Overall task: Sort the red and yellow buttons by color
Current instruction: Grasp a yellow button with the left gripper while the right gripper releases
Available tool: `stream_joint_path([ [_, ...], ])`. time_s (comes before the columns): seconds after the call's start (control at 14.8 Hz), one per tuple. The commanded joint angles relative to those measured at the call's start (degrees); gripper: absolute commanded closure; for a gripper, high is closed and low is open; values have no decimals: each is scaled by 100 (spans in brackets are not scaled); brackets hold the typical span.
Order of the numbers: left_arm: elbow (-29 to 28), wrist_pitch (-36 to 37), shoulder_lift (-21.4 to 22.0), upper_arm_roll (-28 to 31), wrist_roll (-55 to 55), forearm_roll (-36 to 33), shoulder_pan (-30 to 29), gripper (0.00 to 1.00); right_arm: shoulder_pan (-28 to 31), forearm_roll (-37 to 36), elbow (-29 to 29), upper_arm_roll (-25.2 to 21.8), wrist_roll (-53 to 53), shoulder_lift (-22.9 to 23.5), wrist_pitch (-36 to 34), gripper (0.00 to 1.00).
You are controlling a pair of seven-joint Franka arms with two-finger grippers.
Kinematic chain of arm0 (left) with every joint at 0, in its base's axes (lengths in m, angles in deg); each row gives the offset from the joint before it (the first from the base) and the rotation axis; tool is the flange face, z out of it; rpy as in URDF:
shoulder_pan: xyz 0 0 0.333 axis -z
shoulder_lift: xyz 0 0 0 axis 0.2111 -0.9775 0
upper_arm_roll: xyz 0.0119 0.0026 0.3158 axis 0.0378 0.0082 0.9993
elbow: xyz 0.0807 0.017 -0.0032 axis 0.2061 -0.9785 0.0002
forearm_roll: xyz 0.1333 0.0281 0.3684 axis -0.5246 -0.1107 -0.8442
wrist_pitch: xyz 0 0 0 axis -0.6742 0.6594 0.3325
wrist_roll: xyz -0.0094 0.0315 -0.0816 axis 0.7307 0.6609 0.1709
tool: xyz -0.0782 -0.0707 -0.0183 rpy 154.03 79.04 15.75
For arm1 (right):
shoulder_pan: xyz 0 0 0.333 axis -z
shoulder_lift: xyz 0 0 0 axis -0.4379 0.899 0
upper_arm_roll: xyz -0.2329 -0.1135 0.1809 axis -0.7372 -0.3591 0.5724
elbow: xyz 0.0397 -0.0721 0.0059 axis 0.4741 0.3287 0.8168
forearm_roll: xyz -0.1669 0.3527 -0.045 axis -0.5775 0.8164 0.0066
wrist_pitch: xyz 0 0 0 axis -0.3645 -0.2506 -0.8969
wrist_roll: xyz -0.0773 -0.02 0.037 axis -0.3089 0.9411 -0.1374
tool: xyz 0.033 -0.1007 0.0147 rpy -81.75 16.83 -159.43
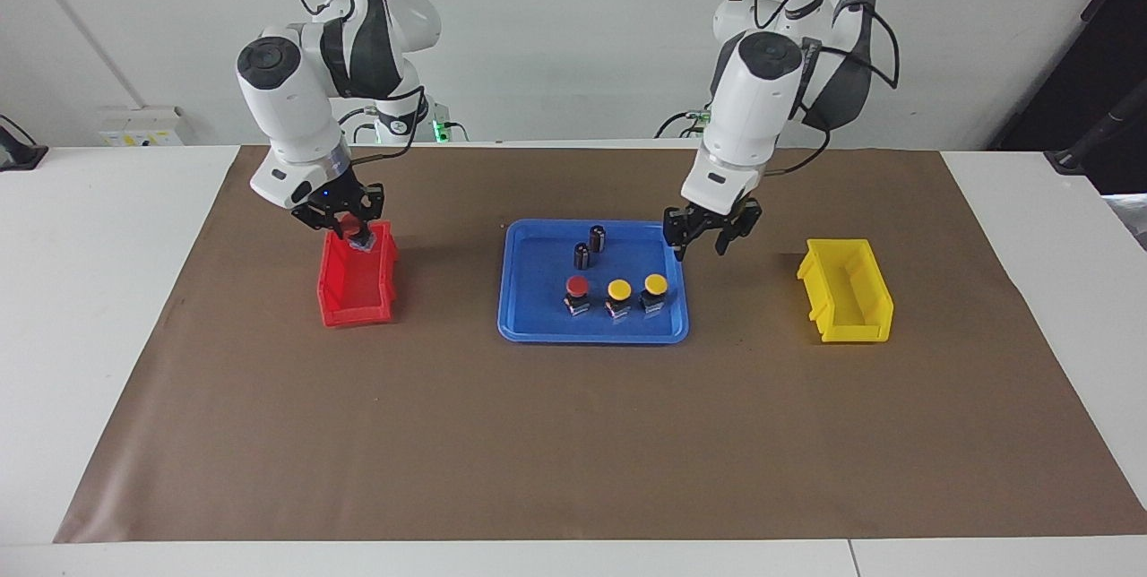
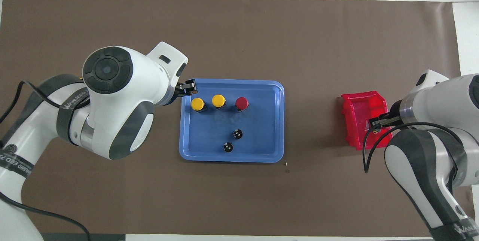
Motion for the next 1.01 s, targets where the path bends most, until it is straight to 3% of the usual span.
stream_joint_path([
  [0.0, -237, -492, -103, 97, 222, 31, 189, 28, 138, -72, 234, 81, 68, -3, 343, 86],
  [0.2, -361, -600, -209, 97, 284, 31, 251, 28, 67, -72, 602, 90, -266, 24, 878, 86],
  [0.81, -686, -994, -218, 97, 364, 31, 375, 29, 94, -72, 1236, 81, -249, 121, 1626, 85],
  [0.94, -695, -1039, -331, 97, 372, 31, 375, 29, 102, -72, 1263, 81, -249, 173, 1715, 73],
])
